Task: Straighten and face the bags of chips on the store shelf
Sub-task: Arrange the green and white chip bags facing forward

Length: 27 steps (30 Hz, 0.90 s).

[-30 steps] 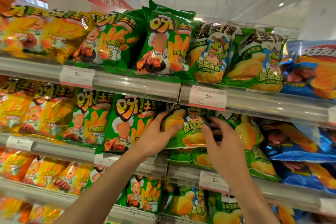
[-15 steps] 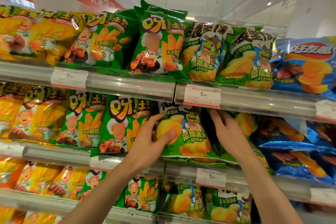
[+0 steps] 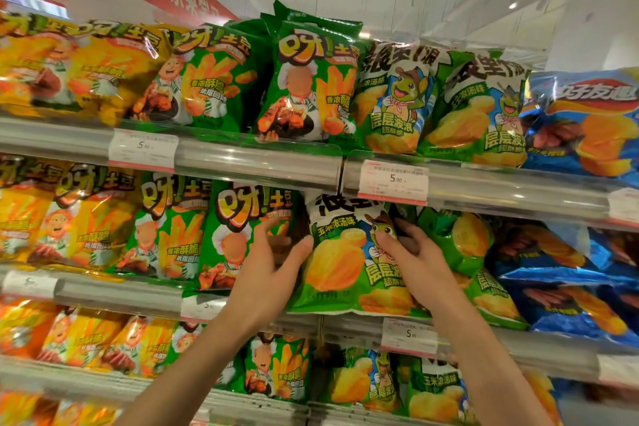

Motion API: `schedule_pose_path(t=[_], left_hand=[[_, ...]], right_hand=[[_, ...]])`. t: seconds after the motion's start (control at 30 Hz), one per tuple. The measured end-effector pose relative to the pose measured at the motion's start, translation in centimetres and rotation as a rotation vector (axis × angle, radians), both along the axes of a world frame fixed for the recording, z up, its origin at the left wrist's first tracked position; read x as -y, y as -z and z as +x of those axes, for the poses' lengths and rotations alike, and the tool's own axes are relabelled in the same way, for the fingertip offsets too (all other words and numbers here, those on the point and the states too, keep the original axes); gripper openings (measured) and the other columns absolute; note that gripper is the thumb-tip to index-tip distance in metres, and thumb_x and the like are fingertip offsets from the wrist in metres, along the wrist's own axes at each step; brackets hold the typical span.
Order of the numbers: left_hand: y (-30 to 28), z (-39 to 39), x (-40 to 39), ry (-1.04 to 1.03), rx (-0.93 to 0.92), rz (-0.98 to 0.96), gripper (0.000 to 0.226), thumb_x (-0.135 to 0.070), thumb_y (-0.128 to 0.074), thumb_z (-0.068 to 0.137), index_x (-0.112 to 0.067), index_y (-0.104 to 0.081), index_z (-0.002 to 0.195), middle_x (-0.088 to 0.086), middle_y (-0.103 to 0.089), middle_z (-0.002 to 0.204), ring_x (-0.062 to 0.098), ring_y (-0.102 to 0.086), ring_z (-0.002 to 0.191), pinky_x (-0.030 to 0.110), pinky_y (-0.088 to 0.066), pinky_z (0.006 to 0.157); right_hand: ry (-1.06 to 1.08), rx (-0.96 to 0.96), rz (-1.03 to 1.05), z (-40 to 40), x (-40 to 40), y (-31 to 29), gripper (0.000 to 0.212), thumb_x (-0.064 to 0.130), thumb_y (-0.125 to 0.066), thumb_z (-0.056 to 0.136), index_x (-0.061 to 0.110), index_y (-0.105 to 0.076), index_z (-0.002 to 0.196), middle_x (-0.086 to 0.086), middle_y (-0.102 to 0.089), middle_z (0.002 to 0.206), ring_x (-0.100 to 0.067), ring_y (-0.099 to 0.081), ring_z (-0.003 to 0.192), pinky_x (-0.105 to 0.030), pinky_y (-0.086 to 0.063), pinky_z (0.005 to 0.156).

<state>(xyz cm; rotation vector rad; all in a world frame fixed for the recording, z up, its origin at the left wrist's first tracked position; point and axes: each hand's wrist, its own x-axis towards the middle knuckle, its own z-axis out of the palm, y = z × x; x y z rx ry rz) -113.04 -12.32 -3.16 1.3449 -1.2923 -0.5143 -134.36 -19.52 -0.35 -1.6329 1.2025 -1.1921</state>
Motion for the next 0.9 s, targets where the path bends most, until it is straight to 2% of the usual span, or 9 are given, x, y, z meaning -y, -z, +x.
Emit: schedule_pose_path(t=[0.13,0.2,0.3,0.4,0.5,0.6,0.67,0.77,0.9], left_hand=[[-0.8,0.8,0.6,-0.024,-0.105,0.008,0.064,-0.058,-0.052,0.091,-0.033,-0.027,0.144,0.000,-0.067,0.106,0.014,-0.070,0.091,0.047,-0.057,0.089],[-1.5,1.1,0.5,-0.008,-0.198,0.015,0.065,-0.055,-0.052,0.093,-0.029,-0.027,0.147,0.002,-0.067,0.110,0.020,-0.071,0.090,0.049,-0.058,0.086],[-2.4,0.7,-0.3,0.084,-0.241,0.084,0.075,-0.066,-0.052,0.082,-0.033,-0.031,0.147,-0.007,-0.062,0.117,0.012,-0.069,0.095,0.037,-0.057,0.087],[-2.7,-0.1,-1.1,0.125,-0.210,0.154,0.060,-0.057,-0.055,0.088,-0.044,-0.032,0.141,-0.032,-0.046,0.105,-0.009,-0.054,0.094,0.021,-0.044,0.088],[-2.3,0.4,-1.2,0.019,-0.213,0.109,0.093,-0.062,-0.073,0.074,-0.040,-0.025,0.151,-0.016,-0.046,0.124,-0.001,-0.054,0.106,0.028,-0.047,0.094],[-1.8,1.5,-2.0,-0.058,-0.214,0.076,0.093,-0.059,-0.073,0.073,-0.040,-0.027,0.151,-0.018,-0.042,0.128,0.005,-0.045,0.117,0.032,-0.040,0.097],[-1.5,2.2,-2.4,-0.075,-0.177,0.061,0.083,-0.055,-0.071,0.075,-0.044,-0.029,0.147,-0.024,-0.045,0.121,0.001,-0.048,0.114,0.033,-0.040,0.100],[-1.3,3.0,-2.9,-0.101,-0.120,0.064,0.093,-0.060,-0.069,0.072,-0.040,-0.026,0.152,-0.018,-0.040,0.128,0.006,-0.041,0.121,0.036,-0.037,0.105],[-1.0,3.3,-3.0,-0.136,-0.087,0.075,0.092,-0.058,-0.069,0.077,-0.036,-0.024,0.154,-0.008,-0.041,0.148,0.012,-0.043,0.128,0.037,-0.036,0.105]], right_hand=[[-0.052,0.139,0.015,-0.9,-0.5,-0.2,0.049,0.035,-0.067,0.092,0.029,-0.051,0.138,0.018,-0.074,0.094,-0.006,-0.073,0.086,-0.021,-0.057,0.067],[-0.075,0.216,0.024,-1.0,-0.8,0.1,0.042,0.030,-0.066,0.093,0.030,-0.053,0.133,0.018,-0.076,0.090,-0.005,-0.074,0.083,-0.017,-0.055,0.060],[-0.128,0.236,0.005,-0.4,-1.6,0.9,0.050,0.032,-0.068,0.088,0.029,-0.052,0.135,0.009,-0.072,0.116,-0.008,-0.072,0.097,-0.030,-0.059,0.080],[-0.193,0.202,-0.026,1.1,-2.7,1.7,0.067,0.038,-0.071,0.079,0.032,-0.048,0.142,0.006,-0.064,0.131,-0.010,-0.068,0.110,-0.042,-0.057,0.093],[-0.237,0.174,-0.046,2.2,-3.5,2.0,0.072,0.047,-0.070,0.077,0.034,-0.046,0.143,0.011,-0.061,0.132,-0.007,-0.064,0.116,-0.041,-0.057,0.094],[-0.235,-0.011,-0.108,2.2,-3.9,1.5,0.067,0.057,-0.059,0.083,0.035,-0.044,0.144,0.018,-0.059,0.130,0.004,-0.059,0.115,-0.027,-0.052,0.097],[-0.040,-0.244,-0.256,1.7,-2.4,1.5,0.053,0.051,-0.056,0.094,0.030,-0.046,0.142,0.017,-0.058,0.130,0.003,-0.056,0.116,-0.022,-0.046,0.097],[0.231,-0.646,-0.540,1.7,0.6,1.4,0.037,0.035,-0.056,0.098,0.015,-0.061,0.128,-0.004,-0.064,0.124,-0.021,-0.054,0.116,-0.034,-0.044,0.097],[0.217,-0.896,-0.443,2.8,2.5,1.6,0.045,0.044,-0.051,0.099,0.011,-0.062,0.127,-0.013,-0.064,0.123,-0.030,-0.055,0.115,-0.039,-0.048,0.095]])
